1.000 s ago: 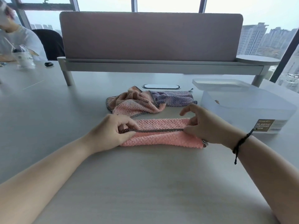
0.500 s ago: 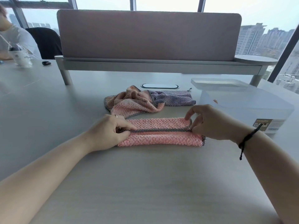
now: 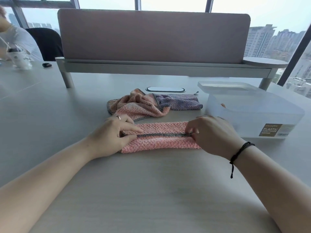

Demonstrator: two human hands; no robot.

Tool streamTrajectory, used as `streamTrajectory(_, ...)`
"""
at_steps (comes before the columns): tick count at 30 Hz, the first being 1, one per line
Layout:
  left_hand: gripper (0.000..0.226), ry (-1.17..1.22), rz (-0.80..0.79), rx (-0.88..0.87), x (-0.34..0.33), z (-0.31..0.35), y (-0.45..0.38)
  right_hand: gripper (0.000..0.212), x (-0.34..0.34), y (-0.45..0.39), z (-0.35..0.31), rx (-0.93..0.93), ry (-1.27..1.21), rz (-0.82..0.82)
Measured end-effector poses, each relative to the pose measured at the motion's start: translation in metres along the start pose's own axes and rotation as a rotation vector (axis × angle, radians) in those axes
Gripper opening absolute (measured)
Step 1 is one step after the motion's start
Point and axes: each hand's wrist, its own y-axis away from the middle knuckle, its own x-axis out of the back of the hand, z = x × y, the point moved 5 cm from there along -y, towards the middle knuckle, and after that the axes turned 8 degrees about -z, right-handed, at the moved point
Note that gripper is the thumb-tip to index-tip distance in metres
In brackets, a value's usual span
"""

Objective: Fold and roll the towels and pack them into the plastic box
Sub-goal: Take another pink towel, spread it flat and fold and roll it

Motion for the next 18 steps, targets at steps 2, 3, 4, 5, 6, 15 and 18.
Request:
streamTrajectory(2,0.033,-0.044,-0.047,-0.044,0.000,0.008,0.000,0.028,-0.001,0.001,-0.004,0.032,0.047,0.011)
streamTrajectory(3,0.043,-0.075,-0.116,-0.071,-0.003,0.012,0.000,0.028,-0.001,0.001,-0.005,0.036,0.064,0.028)
streamTrajectory(4,0.052,-0.117,-0.204,-0.092,-0.008,0.017,0.000,0.028,0.000,0.001,-0.006,0.034,0.071,0.064)
streamTrajectory(5,0.061,-0.159,-0.295,-0.105,-0.014,0.021,0.001,0.026,0.003,0.002,-0.007,0.031,0.064,0.117)
streamTrajectory(6,0.068,-0.199,-0.372,-0.114,-0.019,0.025,0.002,0.022,0.007,0.004,-0.010,0.029,0.060,0.180)
streamTrajectory(15,0.082,-0.031,-0.408,-0.257,-0.018,0.054,0.010,0.063,-0.010,0.012,-0.046,-0.071,-0.137,0.019)
streamTrajectory(18,0.082,0.618,-0.420,-0.235,-0.011,0.061,0.012,0.071,-0.015,0.011,-0.047,0.018,-0.208,-0.109)
